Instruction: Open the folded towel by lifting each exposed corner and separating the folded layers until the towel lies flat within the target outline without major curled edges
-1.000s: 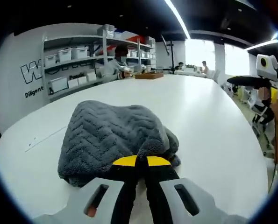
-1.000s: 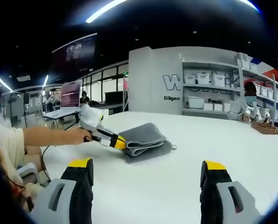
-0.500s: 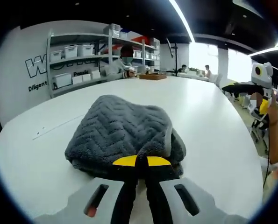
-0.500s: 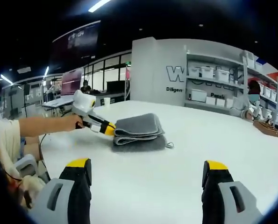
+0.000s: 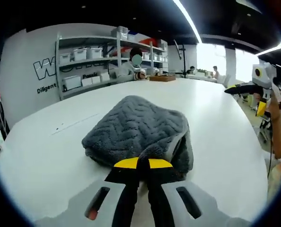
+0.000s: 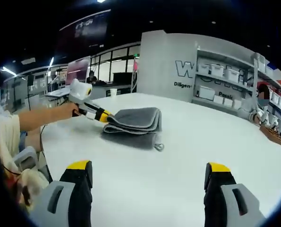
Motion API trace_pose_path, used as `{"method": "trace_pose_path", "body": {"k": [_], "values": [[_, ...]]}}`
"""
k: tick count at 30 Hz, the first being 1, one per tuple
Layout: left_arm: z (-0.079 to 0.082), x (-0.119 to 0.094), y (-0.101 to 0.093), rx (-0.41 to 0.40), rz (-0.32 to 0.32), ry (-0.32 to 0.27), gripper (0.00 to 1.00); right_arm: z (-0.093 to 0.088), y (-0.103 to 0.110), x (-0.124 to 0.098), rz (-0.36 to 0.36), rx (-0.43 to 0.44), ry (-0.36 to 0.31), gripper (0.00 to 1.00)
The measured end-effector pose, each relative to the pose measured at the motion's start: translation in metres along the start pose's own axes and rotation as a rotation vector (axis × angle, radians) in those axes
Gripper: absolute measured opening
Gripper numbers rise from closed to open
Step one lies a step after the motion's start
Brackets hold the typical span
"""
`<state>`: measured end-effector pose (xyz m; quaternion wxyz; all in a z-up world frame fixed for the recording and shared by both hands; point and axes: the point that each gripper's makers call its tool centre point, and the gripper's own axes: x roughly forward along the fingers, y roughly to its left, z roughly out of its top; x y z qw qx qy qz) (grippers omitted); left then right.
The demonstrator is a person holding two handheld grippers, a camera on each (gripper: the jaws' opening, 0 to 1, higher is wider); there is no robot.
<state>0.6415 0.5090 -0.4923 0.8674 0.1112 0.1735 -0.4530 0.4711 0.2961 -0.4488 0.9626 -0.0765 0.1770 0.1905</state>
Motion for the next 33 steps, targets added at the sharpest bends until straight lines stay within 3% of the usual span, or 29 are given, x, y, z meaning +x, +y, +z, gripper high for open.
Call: {"method": "trace_pose_path", "body": {"k": [11,25,28,33], "values": [[-0.013,-0.031,-0.002,0.032,0.015,0.002,0.03,0.001,0.006,0.001,0.015,-0.010,0.005,0.99],[-0.018,-0.047,-0.006,0.056,0.049,-0.003,0.06,0.005,0.003,-0.004,0.009,0.009,-0.020,0.99],[-0.011,-0.049,-0.011,0.049,0.020,-0.049,0.15,0.004,0.005,-0.003,0.011,0.005,-0.015,0.99],[-0.002,-0.062,-0.017,0.081,0.018,-0.102,0.47,0.003,0.008,-0.001,0.018,0.002,-0.008,0.99]]}}
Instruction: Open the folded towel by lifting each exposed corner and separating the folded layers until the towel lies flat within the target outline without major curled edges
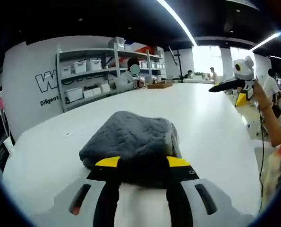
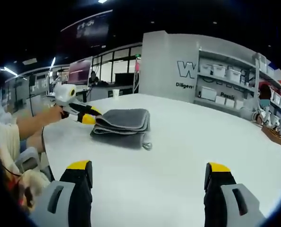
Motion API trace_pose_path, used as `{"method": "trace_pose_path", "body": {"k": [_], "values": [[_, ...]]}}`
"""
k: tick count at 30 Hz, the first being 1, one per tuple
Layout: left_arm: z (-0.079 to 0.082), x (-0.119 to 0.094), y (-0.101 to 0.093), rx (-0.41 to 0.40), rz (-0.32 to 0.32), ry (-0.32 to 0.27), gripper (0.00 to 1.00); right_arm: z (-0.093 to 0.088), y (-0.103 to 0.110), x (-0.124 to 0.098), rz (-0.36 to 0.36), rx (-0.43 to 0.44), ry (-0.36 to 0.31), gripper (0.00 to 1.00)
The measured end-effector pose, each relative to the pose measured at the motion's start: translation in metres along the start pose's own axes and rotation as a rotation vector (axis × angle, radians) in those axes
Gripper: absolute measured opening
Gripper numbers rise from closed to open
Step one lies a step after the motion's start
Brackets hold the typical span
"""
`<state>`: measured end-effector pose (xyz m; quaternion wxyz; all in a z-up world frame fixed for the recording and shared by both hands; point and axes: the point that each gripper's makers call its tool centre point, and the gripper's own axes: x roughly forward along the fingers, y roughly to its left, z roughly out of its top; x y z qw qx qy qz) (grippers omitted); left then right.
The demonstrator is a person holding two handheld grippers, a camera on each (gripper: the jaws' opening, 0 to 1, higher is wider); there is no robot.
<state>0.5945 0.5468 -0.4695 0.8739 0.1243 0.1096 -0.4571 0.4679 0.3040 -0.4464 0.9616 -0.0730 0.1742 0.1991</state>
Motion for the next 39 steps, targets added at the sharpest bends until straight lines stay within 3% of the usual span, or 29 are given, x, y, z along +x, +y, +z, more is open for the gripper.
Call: {"method": "trace_pose_path", "body": {"k": [2,6,8,12,15,21,24,27,29,31,39], "values": [[0.011,-0.019,-0.001,-0.028,0.019,-0.081,0.55,-0.001,0.002,0.003,0.004,0.000,0.003,0.99],[0.019,-0.046,-0.006,-0.106,0.001,-0.132,0.85,-0.003,0.009,0.009,0.010,-0.002,0.015,0.99],[0.021,-0.057,-0.010,-0.101,0.004,-0.134,0.91,-0.003,0.013,0.011,0.016,-0.004,0.018,0.99],[0.017,-0.073,-0.012,-0.097,0.012,-0.114,0.92,-0.004,0.023,0.018,0.030,-0.013,0.034,0.99],[0.016,-0.087,-0.012,-0.128,0.039,-0.149,1.00,-0.002,0.032,0.019,0.035,-0.046,0.038,0.99],[0.003,-0.115,-0.015,-0.143,0.038,-0.126,1.00,-0.007,0.042,0.025,0.067,-0.042,0.052,0.99],[-0.005,-0.132,-0.011,-0.121,0.069,-0.114,1.00,-0.007,0.043,0.027,0.066,-0.037,0.054,0.99],[-0.016,-0.150,-0.001,-0.155,0.124,-0.123,1.00,0.001,0.043,0.026,0.053,-0.034,0.029,0.99],[-0.022,-0.154,0.001,-0.174,0.137,-0.131,1.00,0.003,0.044,0.025,0.054,-0.036,0.023,0.99],[-0.035,-0.159,0.003,-0.183,0.132,-0.087,0.99,0.004,0.045,0.025,0.055,-0.038,0.022,0.99],[-0.034,-0.171,0.002,-0.211,0.126,-0.098,0.97,0.014,0.055,0.027,0.064,-0.024,-0.014,0.99]]}}
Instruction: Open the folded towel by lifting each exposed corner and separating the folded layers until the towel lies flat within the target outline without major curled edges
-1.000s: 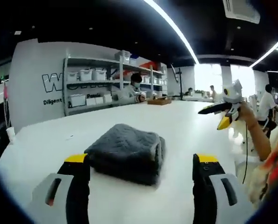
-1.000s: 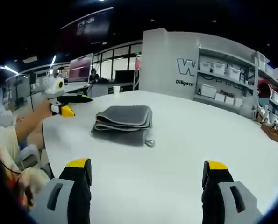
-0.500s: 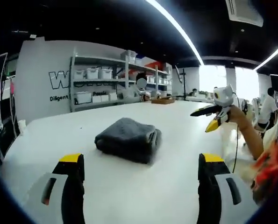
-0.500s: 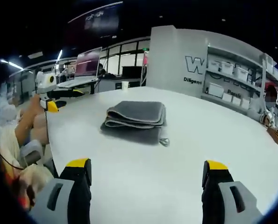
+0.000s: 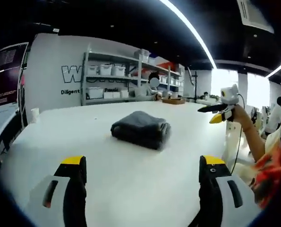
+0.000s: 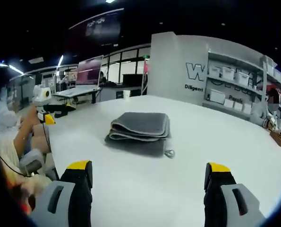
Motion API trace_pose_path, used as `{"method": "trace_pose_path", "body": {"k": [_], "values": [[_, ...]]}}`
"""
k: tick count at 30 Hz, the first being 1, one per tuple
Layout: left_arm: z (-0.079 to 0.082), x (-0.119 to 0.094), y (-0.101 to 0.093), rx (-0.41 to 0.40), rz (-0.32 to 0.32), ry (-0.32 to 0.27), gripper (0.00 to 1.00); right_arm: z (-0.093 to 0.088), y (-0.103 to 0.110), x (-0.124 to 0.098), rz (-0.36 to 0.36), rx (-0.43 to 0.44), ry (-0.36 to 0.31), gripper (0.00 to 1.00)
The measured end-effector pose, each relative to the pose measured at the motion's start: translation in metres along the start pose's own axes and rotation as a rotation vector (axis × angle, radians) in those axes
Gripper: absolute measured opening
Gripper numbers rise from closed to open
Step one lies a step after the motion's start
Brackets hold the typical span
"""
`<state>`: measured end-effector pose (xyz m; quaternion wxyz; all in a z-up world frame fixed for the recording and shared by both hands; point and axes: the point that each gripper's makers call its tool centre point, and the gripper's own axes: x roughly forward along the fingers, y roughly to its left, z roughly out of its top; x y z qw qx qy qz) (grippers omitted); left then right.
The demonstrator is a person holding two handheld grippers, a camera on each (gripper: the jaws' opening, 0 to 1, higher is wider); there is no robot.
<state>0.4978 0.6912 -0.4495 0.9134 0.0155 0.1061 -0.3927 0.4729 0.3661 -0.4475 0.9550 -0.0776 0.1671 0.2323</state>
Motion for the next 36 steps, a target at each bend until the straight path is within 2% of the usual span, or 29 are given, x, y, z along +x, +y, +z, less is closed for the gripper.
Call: {"method": "trace_pose_path", "body": {"k": [4,7,13,16,19,22,24,28,31,34,36], "values": [[-0.009,-0.008,0.013,0.021,0.058,0.038,0.95,-0.002,0.006,0.007,0.014,-0.018,0.014,0.99],[-0.014,-0.014,0.020,0.003,0.069,0.048,0.95,-0.002,0.013,0.011,0.025,-0.030,0.017,0.99],[-0.010,-0.022,0.023,-0.008,0.078,0.034,0.95,0.006,0.021,0.021,0.017,-0.075,0.018,0.99],[-0.009,-0.027,0.025,0.003,0.087,0.043,0.95,0.010,0.022,0.032,0.013,-0.064,0.013,0.99],[-0.007,-0.030,0.026,0.004,0.090,0.038,0.95,0.009,0.028,0.043,0.018,-0.080,0.035,0.99],[-0.006,-0.031,0.023,-0.014,0.082,0.036,0.94,0.011,0.035,0.052,0.018,-0.107,0.046,0.99],[-0.002,-0.031,0.014,-0.032,0.054,0.016,0.94,0.015,0.041,0.060,0.014,-0.112,0.052,0.99],[-0.001,-0.030,0.005,-0.014,0.032,0.022,0.94,0.023,0.054,0.074,0.010,-0.150,0.054,0.98],[-0.006,-0.027,0.003,-0.005,0.025,0.040,0.94,0.029,0.068,0.086,0.030,-0.179,0.049,0.93],[-0.011,-0.025,0.002,-0.018,0.018,0.053,0.94,0.030,0.084,0.096,0.058,-0.191,0.050,0.91],[-0.016,-0.023,0.001,-0.023,0.012,0.068,0.94,0.030,0.092,0.103,0.062,-0.220,0.057,0.85]]}}
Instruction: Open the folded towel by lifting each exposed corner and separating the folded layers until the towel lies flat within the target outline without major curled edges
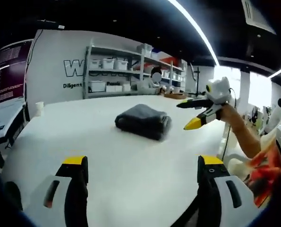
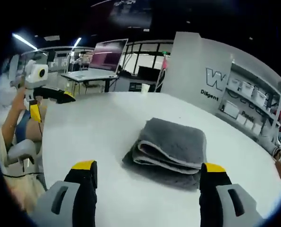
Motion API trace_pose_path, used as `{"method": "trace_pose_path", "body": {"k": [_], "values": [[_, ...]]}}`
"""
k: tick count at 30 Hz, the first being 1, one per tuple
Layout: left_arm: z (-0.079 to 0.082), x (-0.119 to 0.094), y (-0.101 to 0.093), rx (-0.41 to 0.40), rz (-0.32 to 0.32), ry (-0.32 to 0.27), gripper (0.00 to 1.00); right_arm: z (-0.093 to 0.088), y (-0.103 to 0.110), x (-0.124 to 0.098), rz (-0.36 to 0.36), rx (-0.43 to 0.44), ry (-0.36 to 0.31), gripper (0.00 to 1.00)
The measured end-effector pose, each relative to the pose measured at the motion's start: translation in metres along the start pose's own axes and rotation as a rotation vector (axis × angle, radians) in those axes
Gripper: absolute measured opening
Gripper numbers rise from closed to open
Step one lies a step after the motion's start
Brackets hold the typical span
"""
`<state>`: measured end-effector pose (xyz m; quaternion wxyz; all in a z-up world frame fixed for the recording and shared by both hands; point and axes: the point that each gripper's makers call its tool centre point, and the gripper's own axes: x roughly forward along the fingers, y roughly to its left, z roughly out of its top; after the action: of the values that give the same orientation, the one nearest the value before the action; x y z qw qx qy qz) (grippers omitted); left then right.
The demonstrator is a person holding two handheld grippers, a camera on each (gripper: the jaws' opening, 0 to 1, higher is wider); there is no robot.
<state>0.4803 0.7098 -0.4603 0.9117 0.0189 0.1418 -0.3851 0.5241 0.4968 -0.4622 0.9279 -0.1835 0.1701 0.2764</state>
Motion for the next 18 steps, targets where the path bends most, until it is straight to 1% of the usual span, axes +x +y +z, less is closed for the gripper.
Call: {"method": "trace_pose_path", "body": {"k": [2,3,4,7,10,12,13,16,18], "values": [[-0.002,0.001,-0.001,-0.002,-0.004,0.007,0.94,0.006,0.005,0.006,0.000,-0.036,-0.015,0.77],[-0.002,0.002,-0.001,-0.005,-0.007,0.007,0.94,0.008,0.007,0.010,0.001,-0.040,-0.017,0.73],[-0.002,0.003,-0.002,-0.008,-0.010,0.008,0.94,0.009,0.008,0.014,0.004,-0.042,-0.017,0.72],[-0.005,0.006,-0.005,-0.013,-0.019,0.013,0.94,0.009,0.018,0.028,0.028,-0.042,-0.001,0.70],[-0.007,0.008,-0.005,-0.011,-0.021,0.026,0.93,0.002,0.030,0.039,0.049,-0.068,0.029,0.60],[-0.009,0.009,-0.007,-0.005,-0.017,0.032,0.93,-0.007,0.035,0.046,0.052,-0.094,0.064,0.50],[-0.009,0.009,-0.007,-0.002,-0.019,0.033,0.93,-0.010,0.035,0.050,0.042,-0.104,0.069,0.47],[-0.009,0.010,-0.011,-0.007,-0.036,0.036,0.93,-0.017,0.035,0.062,0.025,-0.108,0.081,0.47],[-0.010,0.011,-0.012,-0.009,-0.040,0.037,0.93,-0.021,0.033,0.066,0.015,-0.111,0.094,0.43]]}}
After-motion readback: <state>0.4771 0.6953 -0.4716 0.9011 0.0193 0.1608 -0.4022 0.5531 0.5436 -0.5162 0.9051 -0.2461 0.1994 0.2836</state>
